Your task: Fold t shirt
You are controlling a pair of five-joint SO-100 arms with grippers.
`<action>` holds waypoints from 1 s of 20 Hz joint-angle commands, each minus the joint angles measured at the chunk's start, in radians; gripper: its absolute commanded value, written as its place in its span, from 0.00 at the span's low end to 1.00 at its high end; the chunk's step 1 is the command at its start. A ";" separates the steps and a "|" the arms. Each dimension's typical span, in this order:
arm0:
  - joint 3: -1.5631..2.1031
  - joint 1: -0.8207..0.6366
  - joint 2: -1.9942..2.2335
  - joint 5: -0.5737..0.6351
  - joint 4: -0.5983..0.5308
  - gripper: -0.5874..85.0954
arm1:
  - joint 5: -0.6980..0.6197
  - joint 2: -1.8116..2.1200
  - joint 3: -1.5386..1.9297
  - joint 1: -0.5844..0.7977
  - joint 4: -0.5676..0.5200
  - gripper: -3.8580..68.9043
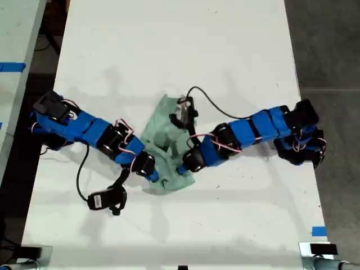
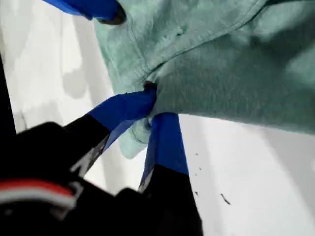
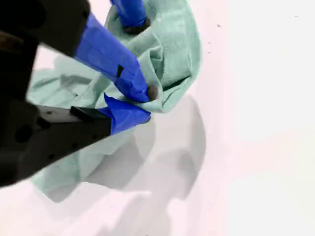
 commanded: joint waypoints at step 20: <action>0.788 -0.637 1.571 0.193 0.120 0.00 | -0.021 1.463 0.851 0.488 0.457 0.07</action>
